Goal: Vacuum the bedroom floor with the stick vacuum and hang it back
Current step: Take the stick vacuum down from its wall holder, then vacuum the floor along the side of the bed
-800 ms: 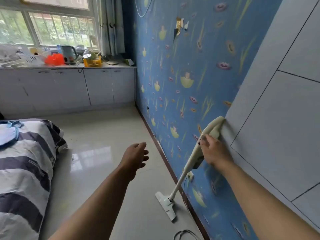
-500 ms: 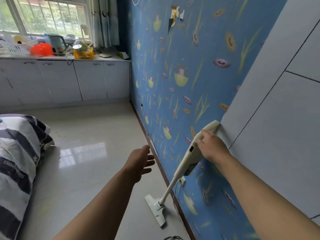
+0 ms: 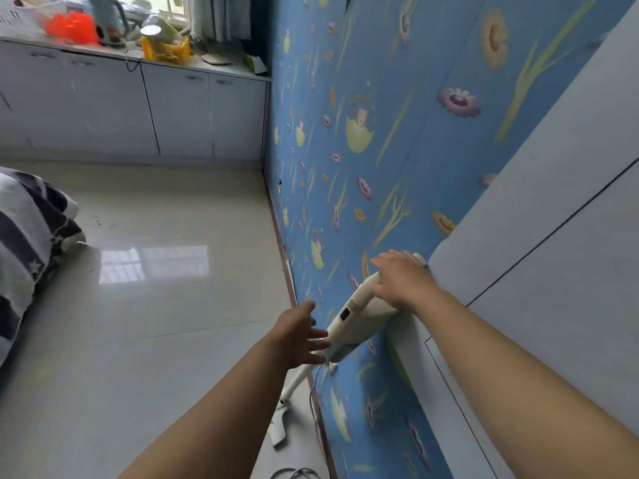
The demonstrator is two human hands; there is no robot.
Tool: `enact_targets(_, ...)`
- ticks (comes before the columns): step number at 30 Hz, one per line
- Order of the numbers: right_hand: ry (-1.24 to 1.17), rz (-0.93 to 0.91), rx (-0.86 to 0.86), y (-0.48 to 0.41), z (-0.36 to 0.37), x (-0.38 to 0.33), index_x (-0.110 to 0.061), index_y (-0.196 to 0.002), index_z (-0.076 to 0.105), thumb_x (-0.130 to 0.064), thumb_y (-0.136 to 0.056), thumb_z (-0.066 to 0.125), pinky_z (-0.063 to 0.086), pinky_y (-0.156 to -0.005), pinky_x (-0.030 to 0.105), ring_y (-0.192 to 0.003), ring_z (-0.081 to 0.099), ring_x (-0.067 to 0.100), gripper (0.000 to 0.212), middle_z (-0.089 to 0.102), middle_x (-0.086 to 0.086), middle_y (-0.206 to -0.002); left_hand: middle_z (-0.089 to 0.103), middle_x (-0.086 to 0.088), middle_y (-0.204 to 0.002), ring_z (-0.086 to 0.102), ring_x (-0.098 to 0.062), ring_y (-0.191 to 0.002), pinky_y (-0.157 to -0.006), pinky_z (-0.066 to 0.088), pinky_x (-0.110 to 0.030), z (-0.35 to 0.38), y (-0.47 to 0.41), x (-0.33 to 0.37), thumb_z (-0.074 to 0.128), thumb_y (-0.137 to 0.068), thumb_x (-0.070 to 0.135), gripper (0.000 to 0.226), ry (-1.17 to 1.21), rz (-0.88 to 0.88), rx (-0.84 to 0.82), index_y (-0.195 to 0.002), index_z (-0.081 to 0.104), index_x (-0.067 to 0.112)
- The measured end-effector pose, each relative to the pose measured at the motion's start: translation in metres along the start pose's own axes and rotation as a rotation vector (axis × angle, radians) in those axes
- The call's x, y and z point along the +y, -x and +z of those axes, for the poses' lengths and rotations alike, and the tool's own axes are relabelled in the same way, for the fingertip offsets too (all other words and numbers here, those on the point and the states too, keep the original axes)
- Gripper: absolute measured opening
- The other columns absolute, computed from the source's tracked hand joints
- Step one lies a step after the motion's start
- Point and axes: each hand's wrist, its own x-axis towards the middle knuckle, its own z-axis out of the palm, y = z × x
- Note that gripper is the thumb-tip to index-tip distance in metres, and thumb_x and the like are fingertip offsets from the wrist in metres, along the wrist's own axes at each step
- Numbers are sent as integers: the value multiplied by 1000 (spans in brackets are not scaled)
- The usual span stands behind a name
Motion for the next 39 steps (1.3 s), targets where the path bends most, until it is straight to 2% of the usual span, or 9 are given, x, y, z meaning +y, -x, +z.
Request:
enact_targets(7, 132, -93, -93, -35, 15, 8, -22, -116, 65, -41, -95, 55, 35, -86, 33, -112, 54, 27, 31, 65, 3, -121, 42, -31, -141, 53, -43, -119, -100, 42, -57, 31, -51, -18, 35, -103, 47, 70, 164, -103, 33, -153, 15, 1)
enact_targets(13, 192, -105, -162, -53, 24, 5, -17, -77, 53, -54, -101, 38, 35, -76, 35, -85, 53, 25, 46, 54, 1, -80, 42, -35, -140, 46, -45, -129, -109, 39, -51, 39, -99, -30, 32, -104, 43, 70, 397, -164, 23, -146, 22, -12)
enact_targets(17, 275, -114, -177, -60, 24, 1, -17, -69, 41, -58, -100, 39, 37, -72, 34, -82, 50, 25, 51, 44, -1, -70, 58, -27, -102, 58, -38, -98, -90, 46, -43, 43, -121, -36, 32, -104, 43, 57, 545, -188, 20, -120, 41, -11)
enact_targets(20, 315, -140, -192, -68, 26, -3, -17, -69, 43, -61, -98, 40, 37, -72, 33, -77, 51, 24, 53, 46, -2, -69, 46, -18, -88, 44, -29, -76, -79, 44, -38, 44, -132, -40, 34, -102, 42, 45, 629, -232, 13, -111, 46, -1)
enact_targets(23, 342, -157, -222, -74, 29, -6, -18, -62, 46, -63, -96, 41, 41, -72, 32, -68, 53, 21, 57, 51, -3, -63, 50, -22, -106, 44, -30, -96, -93, 44, -37, 42, -137, -42, 32, -102, 27, 38, 675, -235, -68, -106, 54, -5)
enact_targets(26, 331, -169, -256, -78, 30, -9, -18, -64, 54, -67, -93, 43, 42, -67, 31, -65, 58, 18, 59, 59, -5, -60, 57, -26, -122, 55, -36, -112, -108, 42, -44, 40, -133, -43, 32, -102, 18, 39, 637, -217, -125, -116, 56, -9)
enact_targets(30, 244, -188, -264, -79, 29, -21, -16, -73, 68, -70, -90, 45, 42, -60, 29, -58, 59, 14, 61, 67, -5, -60, 55, -30, -132, 53, -44, -123, -98, 48, -53, 25, -132, -44, 31, -104, 20, 43, 593, -220, -115, -127, 54, -7)
enact_targets(37, 199, -213, -252, -80, 19, -59, -17, -52, 58, -66, -92, 47, 50, -70, 32, -56, 62, 17, 64, 62, -5, -50, 58, -28, -118, 53, -47, -115, -85, 50, -56, -4, -117, -35, 31, -99, 14, 39, 571, -218, -105, -117, 58, -8)
enact_targets(39, 176, -216, -272, -82, 16, -72, -17, -53, 58, -65, -92, 48, 50, -68, 31, -54, 62, 17, 63, 61, -5, -48, 60, -27, -116, 53, -44, -115, -94, 47, -57, -16, -109, -29, 32, -98, 11, 38, 608, -217, -108, -111, 61, -9)
